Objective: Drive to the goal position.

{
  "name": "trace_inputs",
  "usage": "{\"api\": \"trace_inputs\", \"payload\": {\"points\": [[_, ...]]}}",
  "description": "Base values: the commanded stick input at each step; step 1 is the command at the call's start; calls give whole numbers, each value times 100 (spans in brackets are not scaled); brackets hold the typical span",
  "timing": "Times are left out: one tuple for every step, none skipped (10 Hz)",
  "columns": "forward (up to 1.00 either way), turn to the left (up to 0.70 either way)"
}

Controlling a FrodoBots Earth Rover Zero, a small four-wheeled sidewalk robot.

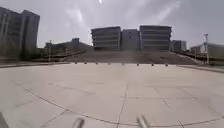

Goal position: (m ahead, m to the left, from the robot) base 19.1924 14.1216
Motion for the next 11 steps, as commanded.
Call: {"api": "trace_inputs", "payload": {"points": [[70, 0], [70, 0], [70, 0], [70, 7], [70, 27], [70, 27], [70, 24], [70, 5], [70, 0], [70, 0], [70, 0]]}}
